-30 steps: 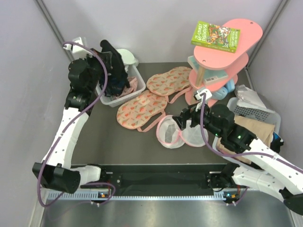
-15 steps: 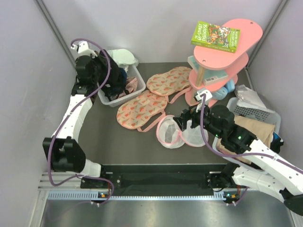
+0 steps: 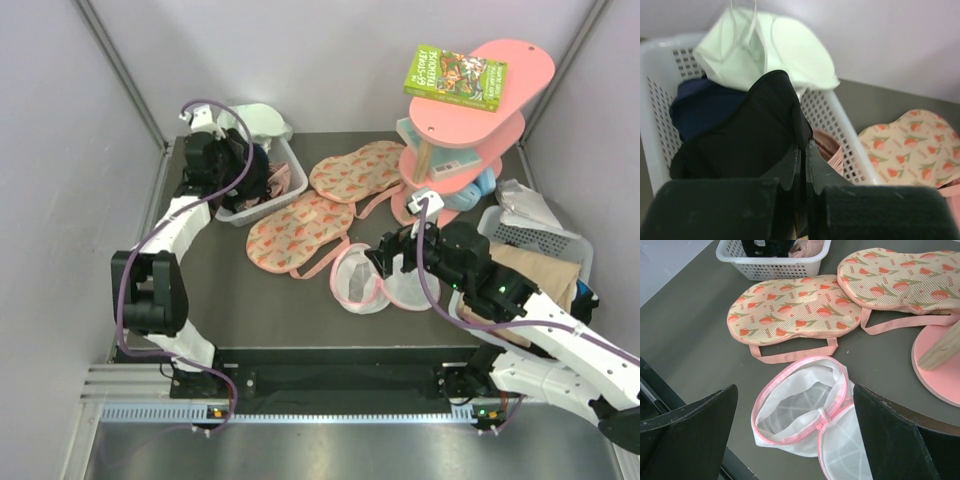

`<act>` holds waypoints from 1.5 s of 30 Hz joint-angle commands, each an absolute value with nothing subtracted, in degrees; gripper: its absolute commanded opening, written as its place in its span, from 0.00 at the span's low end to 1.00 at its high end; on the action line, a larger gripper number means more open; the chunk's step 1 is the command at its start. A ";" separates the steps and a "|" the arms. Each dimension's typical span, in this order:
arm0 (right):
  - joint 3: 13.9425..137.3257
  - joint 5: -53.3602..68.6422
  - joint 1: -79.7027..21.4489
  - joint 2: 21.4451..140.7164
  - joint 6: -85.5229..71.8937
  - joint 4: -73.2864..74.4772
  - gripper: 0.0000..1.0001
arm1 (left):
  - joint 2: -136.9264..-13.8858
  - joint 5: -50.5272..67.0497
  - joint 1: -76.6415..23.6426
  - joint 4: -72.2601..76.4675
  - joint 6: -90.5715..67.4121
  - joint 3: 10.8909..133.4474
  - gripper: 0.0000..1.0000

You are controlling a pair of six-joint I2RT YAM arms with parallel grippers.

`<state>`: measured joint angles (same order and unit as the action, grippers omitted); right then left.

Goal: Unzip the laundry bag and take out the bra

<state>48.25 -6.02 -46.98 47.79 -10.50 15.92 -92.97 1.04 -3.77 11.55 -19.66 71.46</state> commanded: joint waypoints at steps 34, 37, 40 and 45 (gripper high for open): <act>43.87 -2.39 -27.38 56.33 -21.62 23.72 0.96 | -77.18 1.31 -5.89 -2.81 -22.32 64.43 0.99; 42.63 -0.53 -21.29 59.22 -22.94 24.78 0.93 | -73.57 2.63 -6.50 -3.34 -23.11 61.63 0.99; 42.54 -2.10 -19.26 62.91 -23.29 25.05 0.91 | -70.41 3.60 -6.77 -4.39 -23.55 59.16 0.99; 43.77 -3.25 -17.76 70.12 -22.59 24.96 0.86 | -67.15 5.53 -6.77 -5.62 -23.99 56.43 0.99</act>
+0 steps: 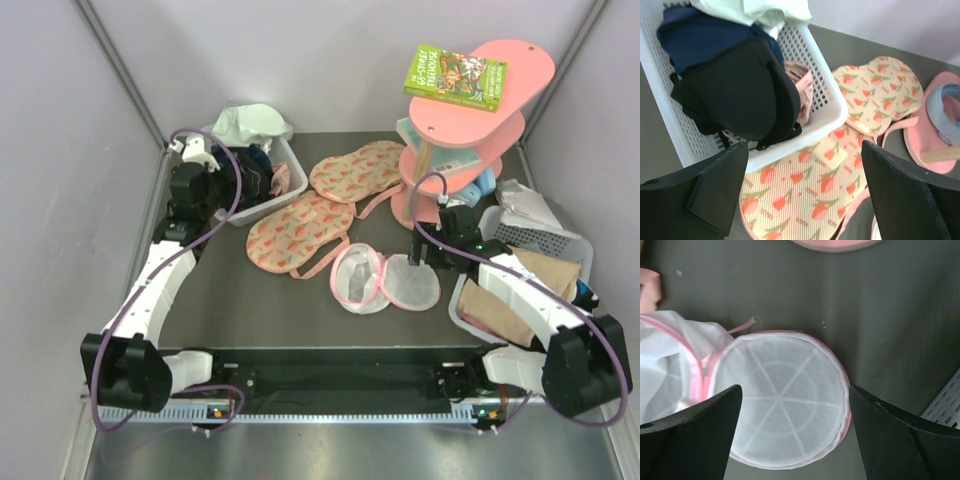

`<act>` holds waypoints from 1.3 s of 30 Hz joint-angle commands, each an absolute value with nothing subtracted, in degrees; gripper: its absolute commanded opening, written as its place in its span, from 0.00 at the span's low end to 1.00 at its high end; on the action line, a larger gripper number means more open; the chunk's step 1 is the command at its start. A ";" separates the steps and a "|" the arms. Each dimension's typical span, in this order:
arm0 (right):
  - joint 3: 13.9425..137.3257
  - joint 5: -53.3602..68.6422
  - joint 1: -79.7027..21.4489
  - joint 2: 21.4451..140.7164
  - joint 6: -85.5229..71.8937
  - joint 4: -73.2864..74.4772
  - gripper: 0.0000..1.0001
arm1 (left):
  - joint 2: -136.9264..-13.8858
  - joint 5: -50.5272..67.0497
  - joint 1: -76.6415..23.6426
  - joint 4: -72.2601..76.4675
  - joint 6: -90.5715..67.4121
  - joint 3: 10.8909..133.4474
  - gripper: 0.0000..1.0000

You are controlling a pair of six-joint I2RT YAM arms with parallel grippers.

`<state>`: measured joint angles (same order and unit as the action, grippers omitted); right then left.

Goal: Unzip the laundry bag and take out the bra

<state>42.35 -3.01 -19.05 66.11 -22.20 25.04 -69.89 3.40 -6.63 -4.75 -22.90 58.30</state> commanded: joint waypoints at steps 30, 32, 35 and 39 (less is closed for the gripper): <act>44.99 -8.00 -15.47 85.26 -18.72 25.66 0.02 | -61.26 8.79 -6.77 -9.84 -23.29 56.34 0.99; 46.40 -8.35 -15.38 84.64 -17.50 27.85 0.00 | -61.17 8.61 -6.77 -10.19 -22.94 56.25 0.99; 49.74 -10.27 -15.56 82.89 -15.83 31.63 0.00 | -61.08 8.35 -6.77 -10.98 -21.97 55.72 0.99; 55.53 -14.23 -15.64 79.73 -14.24 36.90 0.00 | -60.91 9.40 -7.29 -11.08 -21.36 53.88 0.99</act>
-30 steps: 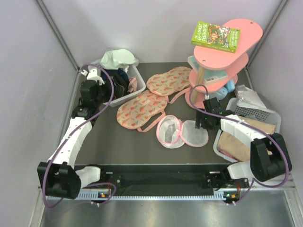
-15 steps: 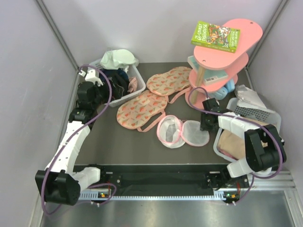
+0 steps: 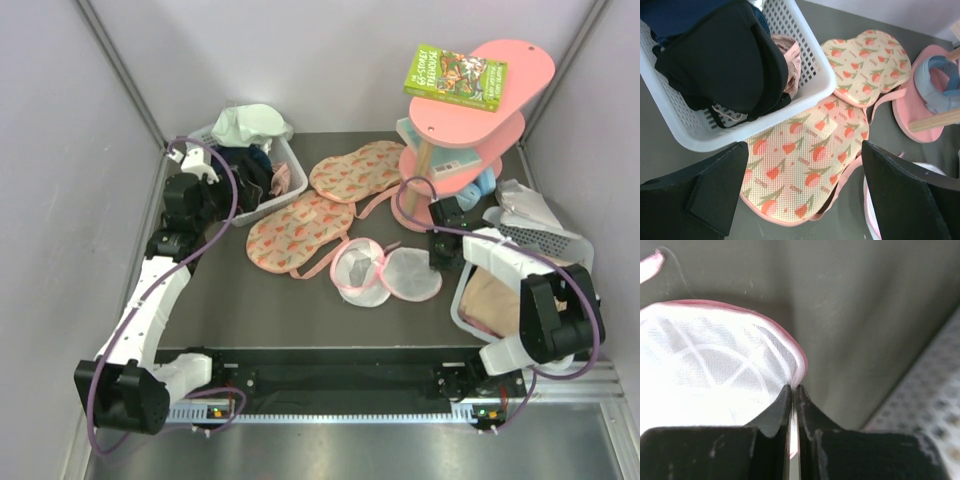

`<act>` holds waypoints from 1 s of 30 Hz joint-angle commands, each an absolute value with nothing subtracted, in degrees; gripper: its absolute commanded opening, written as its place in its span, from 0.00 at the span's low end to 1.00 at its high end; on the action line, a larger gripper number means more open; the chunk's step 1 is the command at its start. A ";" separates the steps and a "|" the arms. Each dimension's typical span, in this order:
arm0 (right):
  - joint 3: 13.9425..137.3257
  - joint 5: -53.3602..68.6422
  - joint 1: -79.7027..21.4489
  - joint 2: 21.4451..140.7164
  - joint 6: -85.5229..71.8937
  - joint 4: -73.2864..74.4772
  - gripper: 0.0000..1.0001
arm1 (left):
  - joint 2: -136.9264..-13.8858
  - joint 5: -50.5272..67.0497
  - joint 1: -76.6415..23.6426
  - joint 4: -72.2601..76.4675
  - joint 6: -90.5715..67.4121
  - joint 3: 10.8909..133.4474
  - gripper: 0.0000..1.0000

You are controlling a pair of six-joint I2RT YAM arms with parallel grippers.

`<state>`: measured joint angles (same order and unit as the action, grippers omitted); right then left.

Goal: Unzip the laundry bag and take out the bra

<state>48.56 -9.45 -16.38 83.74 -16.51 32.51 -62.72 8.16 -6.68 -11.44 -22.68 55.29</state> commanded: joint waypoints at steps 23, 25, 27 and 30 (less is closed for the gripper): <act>71.80 -26.01 -25.74 78.13 -15.82 50.63 0.00 | -80.23 11.77 -39.90 15.03 -33.40 42.00 0.99; 72.07 -26.28 -27.24 79.18 -16.96 50.01 0.00 | -83.13 12.48 -40.16 14.85 -33.31 42.89 0.99; 72.42 -26.19 -29.00 80.77 -17.84 49.14 0.01 | -85.77 12.57 -40.51 16.87 -33.31 43.16 0.99; 73.30 -26.01 -30.67 83.31 -19.16 48.34 0.01 | -89.46 13.62 -40.69 18.71 -33.40 44.12 0.99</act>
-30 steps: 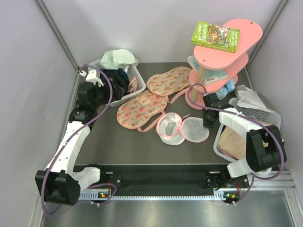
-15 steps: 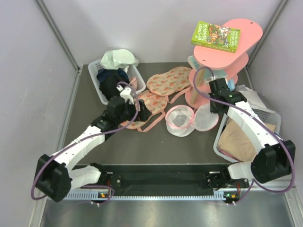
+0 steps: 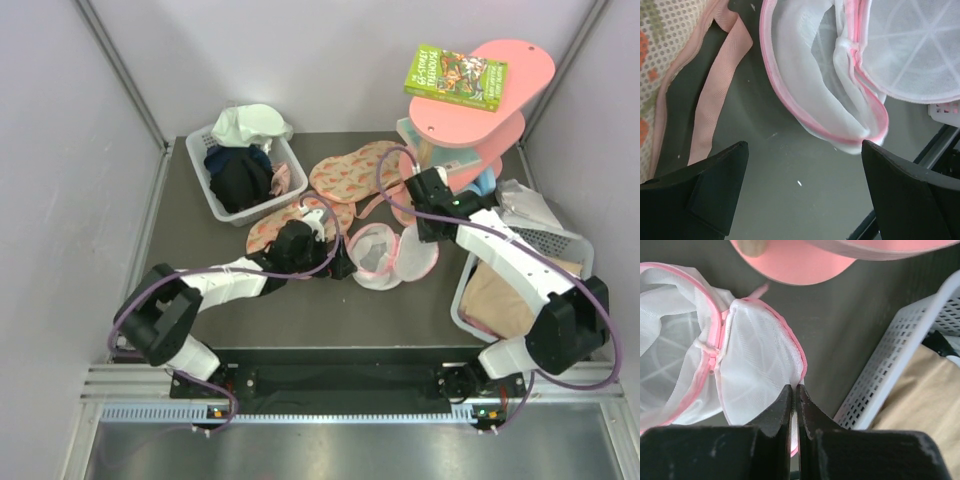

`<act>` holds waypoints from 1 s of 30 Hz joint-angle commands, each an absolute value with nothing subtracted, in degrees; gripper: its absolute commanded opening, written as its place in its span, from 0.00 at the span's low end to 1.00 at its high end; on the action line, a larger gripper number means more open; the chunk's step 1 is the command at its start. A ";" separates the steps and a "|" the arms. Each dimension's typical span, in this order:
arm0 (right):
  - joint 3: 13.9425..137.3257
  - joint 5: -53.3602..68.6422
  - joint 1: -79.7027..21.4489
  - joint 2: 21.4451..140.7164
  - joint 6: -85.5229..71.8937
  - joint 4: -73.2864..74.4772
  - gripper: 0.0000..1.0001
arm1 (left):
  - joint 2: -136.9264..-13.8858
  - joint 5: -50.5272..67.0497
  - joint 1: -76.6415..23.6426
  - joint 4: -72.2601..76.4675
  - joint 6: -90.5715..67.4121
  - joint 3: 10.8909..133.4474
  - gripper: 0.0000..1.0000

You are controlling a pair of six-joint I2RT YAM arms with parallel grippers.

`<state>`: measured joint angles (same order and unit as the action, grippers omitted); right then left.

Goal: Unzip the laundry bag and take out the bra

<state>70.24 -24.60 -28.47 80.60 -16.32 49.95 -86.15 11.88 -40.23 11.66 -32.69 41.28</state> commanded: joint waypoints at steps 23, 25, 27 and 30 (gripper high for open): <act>74.01 -13.28 -37.53 86.40 -26.10 33.75 0.13 | -94.66 13.80 -43.51 25.40 -33.40 45.62 0.96; 73.48 -13.01 -38.14 86.48 -26.37 32.79 0.16 | -93.35 13.45 -43.51 25.49 -33.40 44.91 0.97; 73.21 -12.31 -38.67 86.66 -26.81 32.17 0.18 | -92.29 12.49 -43.51 24.70 -33.22 44.13 0.98; 72.43 -10.82 -39.64 86.75 -27.33 30.77 0.24 | -89.31 10.82 -43.51 21.64 -32.70 43.16 0.99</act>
<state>72.95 -13.67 -37.93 87.85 -25.76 35.40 -94.72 13.41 -43.29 20.97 -33.30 44.34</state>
